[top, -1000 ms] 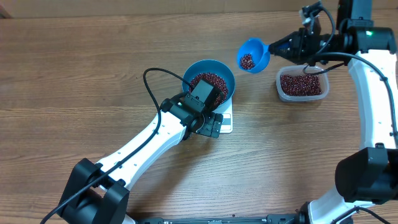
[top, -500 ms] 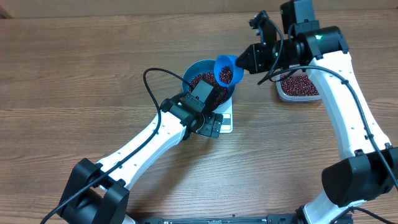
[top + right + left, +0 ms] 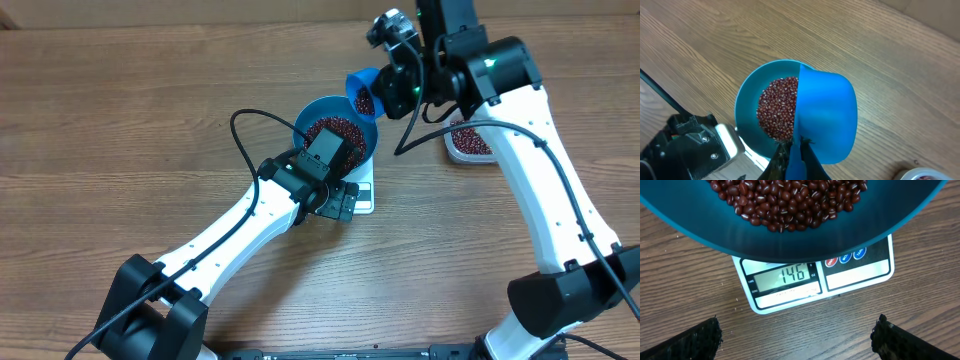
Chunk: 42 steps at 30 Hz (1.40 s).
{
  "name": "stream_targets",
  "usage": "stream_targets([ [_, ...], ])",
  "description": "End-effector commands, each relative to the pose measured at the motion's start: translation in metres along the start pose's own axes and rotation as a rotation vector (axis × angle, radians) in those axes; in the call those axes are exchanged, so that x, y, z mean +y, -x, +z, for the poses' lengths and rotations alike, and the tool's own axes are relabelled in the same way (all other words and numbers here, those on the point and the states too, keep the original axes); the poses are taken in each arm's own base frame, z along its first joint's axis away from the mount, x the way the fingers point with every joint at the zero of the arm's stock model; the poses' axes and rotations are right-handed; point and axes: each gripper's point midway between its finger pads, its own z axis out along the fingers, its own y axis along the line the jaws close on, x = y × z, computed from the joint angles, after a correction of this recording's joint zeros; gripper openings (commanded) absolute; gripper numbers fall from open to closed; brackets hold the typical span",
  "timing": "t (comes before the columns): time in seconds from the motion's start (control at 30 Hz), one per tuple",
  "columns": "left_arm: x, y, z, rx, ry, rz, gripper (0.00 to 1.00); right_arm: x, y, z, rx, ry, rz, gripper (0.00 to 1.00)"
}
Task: Scoop item into bowl and weigh 150g on scale
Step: 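Tip the blue scoop fully over the bowl to add remaining beans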
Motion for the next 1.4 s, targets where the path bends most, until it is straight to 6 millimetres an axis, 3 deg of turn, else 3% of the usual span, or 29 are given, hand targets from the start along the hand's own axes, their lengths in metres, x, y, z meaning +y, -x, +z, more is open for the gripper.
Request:
stream_targets([
  [0.0,0.005,-0.001,0.002,0.002,0.019,-0.006,1.0,-0.005,0.01,-0.007,-0.023,-0.067,-0.059,0.04],
  [0.37,0.005,-0.001,0.002,0.002,0.019,-0.006,0.99,-0.006,0.01,-0.007,-0.023,-0.074,-0.047,0.04],
  [0.47,0.005,-0.001,0.002,0.002,0.019,-0.006,0.99,0.008,0.013,-0.006,-0.038,-0.006,-0.059,0.04],
  [0.6,0.005,-0.001,0.002,0.002,0.019,-0.006,1.0,-0.004,0.012,-0.006,-0.028,-0.09,-0.042,0.04],
  [1.37,0.005,-0.001,0.002,0.002,0.02,-0.006,1.0,0.001,0.013,-0.006,-0.033,-0.055,-0.023,0.04],
])
